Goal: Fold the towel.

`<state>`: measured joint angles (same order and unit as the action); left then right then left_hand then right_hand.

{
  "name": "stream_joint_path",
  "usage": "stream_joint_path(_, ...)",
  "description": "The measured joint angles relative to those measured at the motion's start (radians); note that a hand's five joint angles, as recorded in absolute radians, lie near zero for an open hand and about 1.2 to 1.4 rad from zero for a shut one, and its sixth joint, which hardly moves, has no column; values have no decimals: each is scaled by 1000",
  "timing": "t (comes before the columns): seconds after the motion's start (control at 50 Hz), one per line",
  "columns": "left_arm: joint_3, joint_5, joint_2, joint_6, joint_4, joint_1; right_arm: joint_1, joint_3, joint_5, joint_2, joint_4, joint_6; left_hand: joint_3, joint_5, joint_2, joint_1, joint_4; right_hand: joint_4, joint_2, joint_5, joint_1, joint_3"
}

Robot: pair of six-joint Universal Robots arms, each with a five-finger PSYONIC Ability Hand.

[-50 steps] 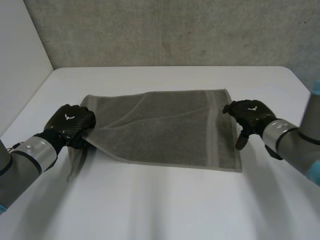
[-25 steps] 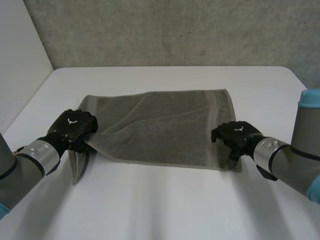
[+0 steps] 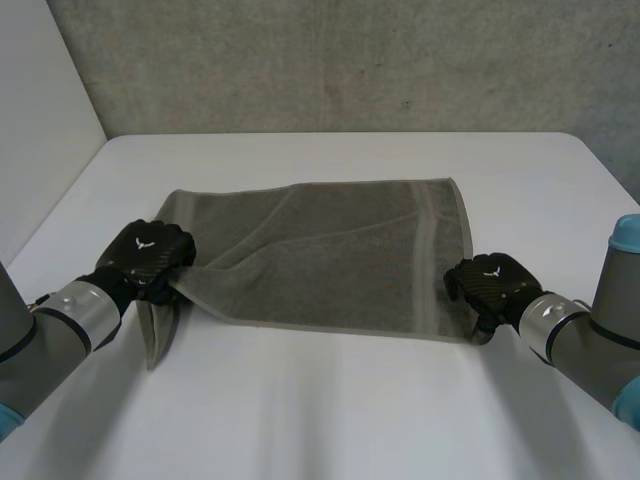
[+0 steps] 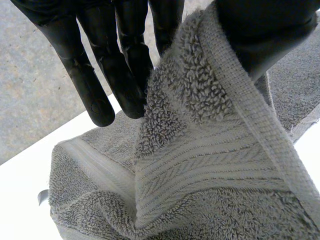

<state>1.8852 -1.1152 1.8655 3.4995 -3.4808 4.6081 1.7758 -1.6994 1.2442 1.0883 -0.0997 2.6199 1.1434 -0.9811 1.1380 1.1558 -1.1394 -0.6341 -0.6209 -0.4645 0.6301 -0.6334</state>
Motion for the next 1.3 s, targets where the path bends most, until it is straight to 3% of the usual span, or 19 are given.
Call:
stream_joint_path(0.22,2,0,5,-1,1,-1,1,12,1,-28,0,2,0,0,0,0,0,-171,-185,-157,174,-170)
stream_joint_path(0.36,2,-1,5,-1,1,-3,1,20,1,-34,0,3,-1,2,-1,0,1,-669,-687,-685,689,-661)
stream_joint_path(0.42,2,-1,5,-1,1,-4,1,22,0,-34,0,4,-6,13,-6,-11,6,-699,-695,-703,697,-684)
stream_joint_path(0.66,2,-2,5,-1,1,-4,7,21,-5,-24,7,16,-101,124,-102,-126,107,-675,-666,-678,665,-653)
stream_joint_path(0.76,2,-2,5,0,1,-3,6,12,-13,-3,14,16,-101,124,-102,-126,107,-29,-26,-2,27,-24)
stream_joint_path(0.8,2,-2,5,0,1,-2,2,8,-21,6,15,14,-101,124,-103,-126,107,52,37,84,-46,51)
stream_joint_path(1.04,2,-2,5,-1,2,0,-76,2,-63,14,16,-4,-101,124,-105,-126,107,70,48,99,-63,70)
stream_joint_path(1.3,3,-1,6,0,1,0,-82,2,-86,-21,3,-1,-103,124,-106,-126,108,2,2,-3,-1,2)
